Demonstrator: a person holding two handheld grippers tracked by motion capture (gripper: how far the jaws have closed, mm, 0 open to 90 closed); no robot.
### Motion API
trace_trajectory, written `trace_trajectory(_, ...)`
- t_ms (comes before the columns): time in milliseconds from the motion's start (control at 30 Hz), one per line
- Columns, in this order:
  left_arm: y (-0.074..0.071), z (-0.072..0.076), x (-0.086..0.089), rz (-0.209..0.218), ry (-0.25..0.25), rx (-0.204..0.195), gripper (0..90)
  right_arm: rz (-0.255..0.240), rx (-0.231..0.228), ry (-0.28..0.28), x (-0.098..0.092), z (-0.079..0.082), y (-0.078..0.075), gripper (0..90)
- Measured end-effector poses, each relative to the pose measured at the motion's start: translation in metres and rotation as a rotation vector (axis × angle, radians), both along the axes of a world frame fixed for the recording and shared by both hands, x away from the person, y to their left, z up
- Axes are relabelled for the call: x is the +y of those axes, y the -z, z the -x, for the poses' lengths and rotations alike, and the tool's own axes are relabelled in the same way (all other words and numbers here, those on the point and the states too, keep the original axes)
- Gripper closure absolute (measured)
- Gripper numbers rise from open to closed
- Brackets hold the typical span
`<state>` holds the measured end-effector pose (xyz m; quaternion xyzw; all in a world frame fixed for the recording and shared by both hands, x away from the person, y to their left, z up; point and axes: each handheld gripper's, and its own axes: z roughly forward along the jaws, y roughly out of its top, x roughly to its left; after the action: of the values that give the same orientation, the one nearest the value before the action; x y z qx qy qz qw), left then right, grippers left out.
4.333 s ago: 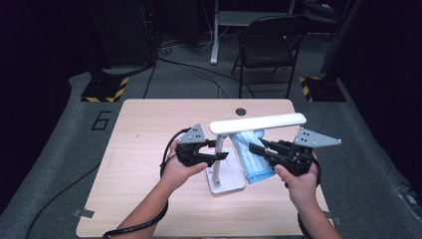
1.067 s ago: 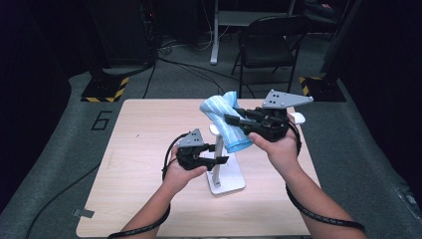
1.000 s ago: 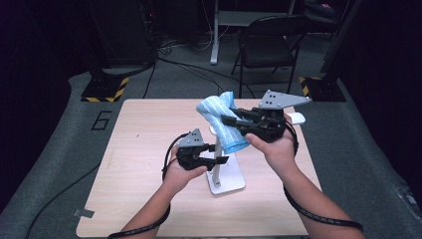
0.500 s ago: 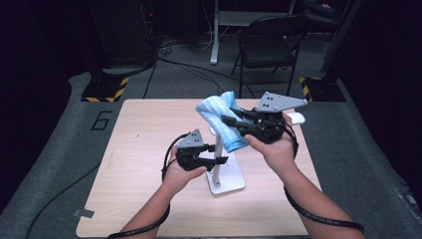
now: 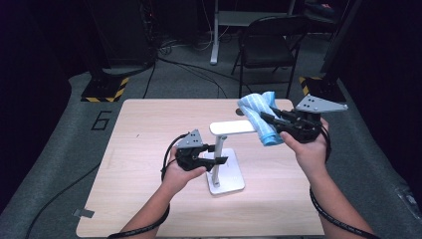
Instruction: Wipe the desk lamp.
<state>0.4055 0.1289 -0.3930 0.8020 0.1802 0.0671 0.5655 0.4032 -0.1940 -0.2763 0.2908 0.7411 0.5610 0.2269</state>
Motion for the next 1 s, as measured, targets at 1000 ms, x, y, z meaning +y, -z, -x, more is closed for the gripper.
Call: trace_trajectory(1000, 0.002, 0.001, 0.0, 0.025, -0.031, -0.001, 50.4, 0.003, -0.056, -0.268, 0.105, 0.024, -0.019, 70.5)
